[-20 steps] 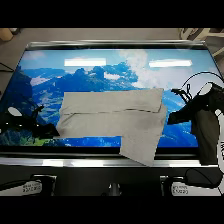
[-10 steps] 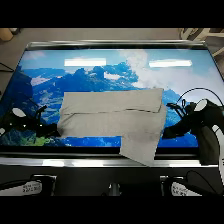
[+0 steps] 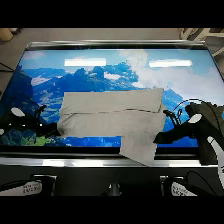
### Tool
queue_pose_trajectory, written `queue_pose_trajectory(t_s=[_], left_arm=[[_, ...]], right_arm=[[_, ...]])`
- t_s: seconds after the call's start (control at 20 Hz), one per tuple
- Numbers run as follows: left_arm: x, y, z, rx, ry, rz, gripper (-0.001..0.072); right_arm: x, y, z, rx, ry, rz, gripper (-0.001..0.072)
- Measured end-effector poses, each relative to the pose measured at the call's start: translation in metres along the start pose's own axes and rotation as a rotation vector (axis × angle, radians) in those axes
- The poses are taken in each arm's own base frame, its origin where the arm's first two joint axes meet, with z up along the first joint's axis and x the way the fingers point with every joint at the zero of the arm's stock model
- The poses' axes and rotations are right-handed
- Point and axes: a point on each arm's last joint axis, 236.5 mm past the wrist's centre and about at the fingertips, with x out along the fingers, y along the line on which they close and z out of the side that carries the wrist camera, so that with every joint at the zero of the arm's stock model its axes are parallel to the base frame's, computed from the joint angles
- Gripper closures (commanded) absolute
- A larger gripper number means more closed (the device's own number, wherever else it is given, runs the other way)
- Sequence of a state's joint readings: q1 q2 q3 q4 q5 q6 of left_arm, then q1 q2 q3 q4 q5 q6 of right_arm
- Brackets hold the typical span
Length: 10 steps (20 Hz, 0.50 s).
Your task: Fold the shirts.
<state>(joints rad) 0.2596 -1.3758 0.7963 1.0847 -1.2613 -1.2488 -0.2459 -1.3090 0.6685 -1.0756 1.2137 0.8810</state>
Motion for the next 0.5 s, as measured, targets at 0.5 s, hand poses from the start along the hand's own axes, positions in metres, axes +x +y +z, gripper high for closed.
queue_pose_trajectory(t_s=[0.5], left_arm=[[-0.081, -0.044, 0.056, 0.139, -0.273, -0.008, 0.0676]], right_arm=[[-0.100, 0.021, 0.102, -0.182, -0.331, -0.097, 0.0697]])
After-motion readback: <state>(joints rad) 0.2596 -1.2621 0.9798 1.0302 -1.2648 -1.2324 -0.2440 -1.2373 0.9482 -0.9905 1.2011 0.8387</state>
